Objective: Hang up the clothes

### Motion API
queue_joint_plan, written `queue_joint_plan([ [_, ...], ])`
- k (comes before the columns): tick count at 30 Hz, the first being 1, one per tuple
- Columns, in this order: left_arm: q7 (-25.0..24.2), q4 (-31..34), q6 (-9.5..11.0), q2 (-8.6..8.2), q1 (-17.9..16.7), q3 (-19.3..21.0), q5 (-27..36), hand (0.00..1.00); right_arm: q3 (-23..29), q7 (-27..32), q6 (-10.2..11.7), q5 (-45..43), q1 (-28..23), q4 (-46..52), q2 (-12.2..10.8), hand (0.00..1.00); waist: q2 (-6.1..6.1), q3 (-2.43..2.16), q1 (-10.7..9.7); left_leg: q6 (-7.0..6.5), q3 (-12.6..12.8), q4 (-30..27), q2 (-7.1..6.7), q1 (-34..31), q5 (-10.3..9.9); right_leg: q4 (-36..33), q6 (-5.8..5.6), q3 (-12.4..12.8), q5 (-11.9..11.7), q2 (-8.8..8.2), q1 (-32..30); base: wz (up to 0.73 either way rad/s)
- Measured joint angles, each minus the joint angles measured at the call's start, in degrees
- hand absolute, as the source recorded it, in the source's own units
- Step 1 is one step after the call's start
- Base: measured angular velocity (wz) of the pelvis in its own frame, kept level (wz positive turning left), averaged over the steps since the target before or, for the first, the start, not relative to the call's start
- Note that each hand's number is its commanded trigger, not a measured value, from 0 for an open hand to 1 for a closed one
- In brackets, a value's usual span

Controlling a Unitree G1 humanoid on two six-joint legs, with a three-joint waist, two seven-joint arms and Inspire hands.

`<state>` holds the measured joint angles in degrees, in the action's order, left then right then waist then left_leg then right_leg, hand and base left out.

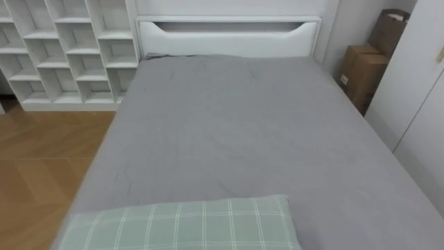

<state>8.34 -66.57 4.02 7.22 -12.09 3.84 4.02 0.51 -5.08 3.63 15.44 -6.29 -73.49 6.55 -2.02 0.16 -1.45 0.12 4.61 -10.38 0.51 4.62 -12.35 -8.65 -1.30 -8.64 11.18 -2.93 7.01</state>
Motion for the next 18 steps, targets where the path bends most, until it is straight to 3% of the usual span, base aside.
queue_joint_plan([
  [18, 0.25, -0.02, -1.03, 0.03, -0.04, 0.46, -0.03, 0.0, 0.72, 0.52, -0.07, -0.28, 0.23, -0.04, -0.25, 0.0, -0.13, 0.01, 0.15, -0.14, -0.01, 0.02, 0.0, -0.1, -0.09, -0.02, -0.02, 0.44, 0.0, 0.05, -0.08, 0.0],
])
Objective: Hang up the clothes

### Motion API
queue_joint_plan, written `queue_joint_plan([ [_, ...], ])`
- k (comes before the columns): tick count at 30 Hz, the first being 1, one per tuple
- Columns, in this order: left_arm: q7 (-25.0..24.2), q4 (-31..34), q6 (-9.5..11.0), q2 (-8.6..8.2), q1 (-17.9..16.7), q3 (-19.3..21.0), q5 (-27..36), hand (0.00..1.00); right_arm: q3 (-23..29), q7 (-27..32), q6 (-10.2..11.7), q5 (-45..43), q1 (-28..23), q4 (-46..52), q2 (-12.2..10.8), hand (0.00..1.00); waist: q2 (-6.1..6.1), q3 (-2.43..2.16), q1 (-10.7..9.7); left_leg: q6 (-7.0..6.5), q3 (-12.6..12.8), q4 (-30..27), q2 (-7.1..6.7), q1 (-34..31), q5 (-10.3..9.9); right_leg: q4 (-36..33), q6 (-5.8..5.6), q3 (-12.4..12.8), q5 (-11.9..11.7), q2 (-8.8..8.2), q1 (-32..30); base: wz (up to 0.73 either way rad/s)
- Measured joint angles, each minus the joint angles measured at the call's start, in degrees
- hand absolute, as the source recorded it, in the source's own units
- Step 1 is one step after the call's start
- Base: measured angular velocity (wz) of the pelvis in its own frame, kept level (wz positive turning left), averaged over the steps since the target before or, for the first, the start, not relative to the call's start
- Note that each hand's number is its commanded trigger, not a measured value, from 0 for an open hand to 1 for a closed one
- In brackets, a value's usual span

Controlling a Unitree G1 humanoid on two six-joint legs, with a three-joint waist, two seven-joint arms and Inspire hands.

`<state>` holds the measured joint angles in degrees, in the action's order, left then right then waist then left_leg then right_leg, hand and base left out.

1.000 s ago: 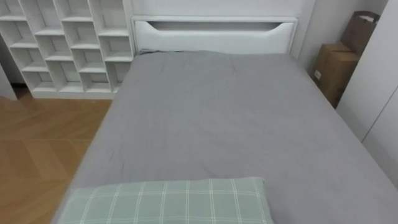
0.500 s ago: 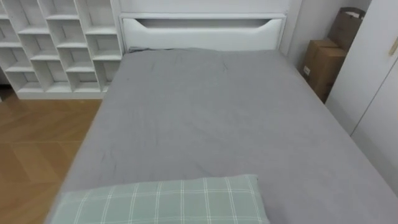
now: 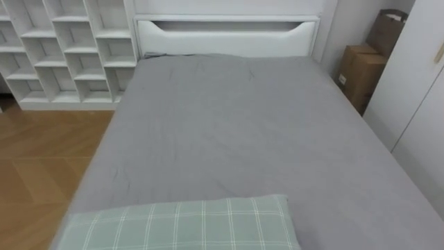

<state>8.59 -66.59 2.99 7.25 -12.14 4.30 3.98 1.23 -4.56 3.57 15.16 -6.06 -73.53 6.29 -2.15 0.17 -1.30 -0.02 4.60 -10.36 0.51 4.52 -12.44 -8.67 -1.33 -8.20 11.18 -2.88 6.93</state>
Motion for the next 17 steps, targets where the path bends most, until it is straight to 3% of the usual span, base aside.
queue_joint_plan([
  [17, 0.93, -0.04, -0.04, -0.08, 0.05, 0.02, -0.21, 0.0, 0.02, -0.54, 0.0, -0.18, 0.26, -0.34, 0.0, 0.0, 0.0, -0.01, 0.01, 0.0, -0.05, 0.07, 0.01, 0.04, 0.0, -0.05, -0.04, -0.36, -0.1, 0.02, 0.36, 0.0],
])
